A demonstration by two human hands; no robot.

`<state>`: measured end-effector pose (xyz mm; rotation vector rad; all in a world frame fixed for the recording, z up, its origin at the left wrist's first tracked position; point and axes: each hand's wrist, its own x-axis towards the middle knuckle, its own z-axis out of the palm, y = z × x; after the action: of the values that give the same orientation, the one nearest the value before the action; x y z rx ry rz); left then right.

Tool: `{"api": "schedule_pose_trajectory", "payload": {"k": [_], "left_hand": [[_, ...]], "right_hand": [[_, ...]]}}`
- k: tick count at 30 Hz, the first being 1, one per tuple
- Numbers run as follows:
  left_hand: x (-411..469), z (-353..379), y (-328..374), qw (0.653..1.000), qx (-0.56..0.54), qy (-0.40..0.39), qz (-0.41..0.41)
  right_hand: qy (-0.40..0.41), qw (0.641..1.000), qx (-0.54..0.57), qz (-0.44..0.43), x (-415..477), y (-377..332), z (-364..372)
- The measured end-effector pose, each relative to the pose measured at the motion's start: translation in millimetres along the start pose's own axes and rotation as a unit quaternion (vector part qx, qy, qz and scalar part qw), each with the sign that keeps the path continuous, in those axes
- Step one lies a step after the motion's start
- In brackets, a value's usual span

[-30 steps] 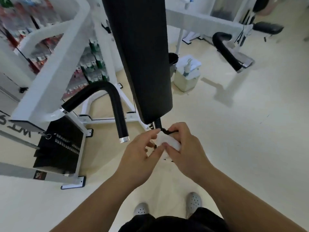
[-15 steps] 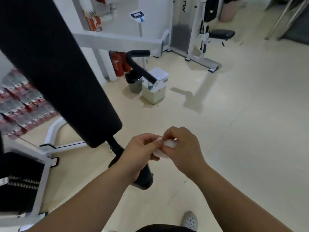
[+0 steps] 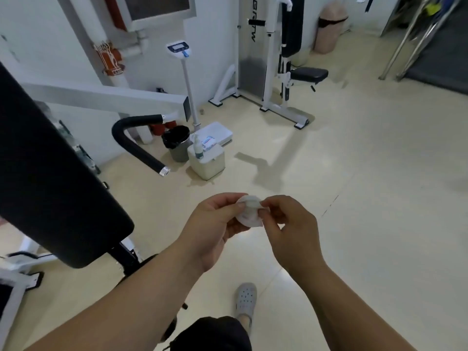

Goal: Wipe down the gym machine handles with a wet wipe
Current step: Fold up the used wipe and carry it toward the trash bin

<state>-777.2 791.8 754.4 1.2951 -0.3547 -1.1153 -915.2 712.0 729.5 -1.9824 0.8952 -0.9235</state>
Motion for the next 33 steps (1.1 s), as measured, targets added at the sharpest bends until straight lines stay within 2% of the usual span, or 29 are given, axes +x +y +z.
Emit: {"api": "schedule_pose_trajectory", "payload": {"k": [3, 7, 12, 16, 18, 21, 24, 28, 33], "left_hand": [[47.5, 32.3, 11.8, 0.999, -0.034, -0.023, -0.003], [130.4, 61.9, 31.7, 0.999, -0.032, -0.04, -0.004], [235.6, 82.0, 76.2, 0.995, 0.089, -0.035, 0.022], [306.7, 86.4, 108.0, 0.989, 0.134, -0.007, 0.065], [336.5, 84.8, 116.3, 0.99, 0.125, -0.016, 0.057], [373.6, 85.1, 125.7, 0.997, 0.054, -0.05, 0.005], [417.7, 83.9, 130.0, 1.0, 0.003, 0.003, -0.01], [482.8, 76.2, 139.4, 0.995, 0.003, 0.094, -0.015], [568.2, 69.9, 167.2, 0.978, -0.052, 0.2, -0.016]], "right_hand": [[0.01, 1.0, 0.015, 0.01, 43.1, 16.5, -14.5], [-0.039, 0.998, 0.016, 0.047, 123.5, 46.3, -23.8], [-0.048, 0.998, -0.006, 0.048, 241.2, 74.8, -26.8], [-0.091, 0.995, 0.01, 0.046, 323.9, 85.9, -22.0], [-0.107, 0.993, 0.022, 0.039, 359.3, 93.7, -15.7], [-0.095, 0.995, 0.017, 0.018, 408.8, 113.5, -1.2], [-0.132, 0.991, 0.012, 0.004, 459.2, 140.2, 20.4], [-0.198, 0.978, 0.001, -0.064, 527.0, 173.0, 55.0], [-0.298, 0.938, 0.058, -0.168, 628.7, 207.1, 90.3]]}}
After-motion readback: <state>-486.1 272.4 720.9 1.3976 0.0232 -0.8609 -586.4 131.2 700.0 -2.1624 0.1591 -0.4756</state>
